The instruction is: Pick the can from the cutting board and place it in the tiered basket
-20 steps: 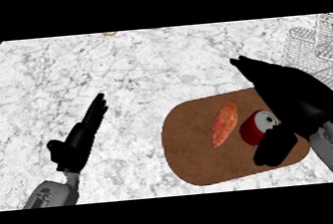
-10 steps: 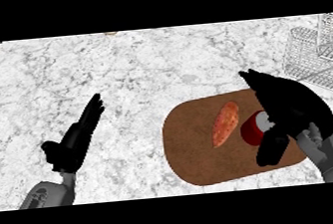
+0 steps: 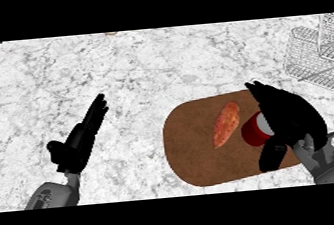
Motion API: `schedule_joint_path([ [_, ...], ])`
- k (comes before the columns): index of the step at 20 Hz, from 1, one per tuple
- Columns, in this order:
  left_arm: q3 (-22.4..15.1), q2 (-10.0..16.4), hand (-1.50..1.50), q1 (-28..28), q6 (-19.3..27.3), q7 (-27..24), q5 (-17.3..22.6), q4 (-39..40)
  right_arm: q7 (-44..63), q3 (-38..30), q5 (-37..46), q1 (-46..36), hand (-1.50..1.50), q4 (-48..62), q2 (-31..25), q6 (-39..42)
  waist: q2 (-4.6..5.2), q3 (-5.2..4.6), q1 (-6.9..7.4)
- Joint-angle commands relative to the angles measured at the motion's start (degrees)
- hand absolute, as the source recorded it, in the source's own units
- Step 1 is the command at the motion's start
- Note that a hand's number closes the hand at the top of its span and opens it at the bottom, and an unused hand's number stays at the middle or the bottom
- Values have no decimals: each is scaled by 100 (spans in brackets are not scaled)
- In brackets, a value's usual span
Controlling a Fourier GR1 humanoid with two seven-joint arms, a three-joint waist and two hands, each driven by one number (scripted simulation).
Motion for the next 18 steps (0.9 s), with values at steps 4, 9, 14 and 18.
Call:
schedule_joint_path([
  [4,120,-84,0,-93,-129,-4,-50,155,353,-412,123,338,-150,392,41,309,15,2,17],
  [9,125,-159,0,92,-106,-51,-204,17,350,-452,519,598,-150,413,412,344,9,3,44],
  [14,305,26,0,180,-401,14,-165,-183,255,-454,1066,879,-150,535,813,197,6,3,41],
  [18,449,-125,0,13,-403,198,-315,-112,-215,-928,1192,1050,150,540,1128,477,8,4,25],
])
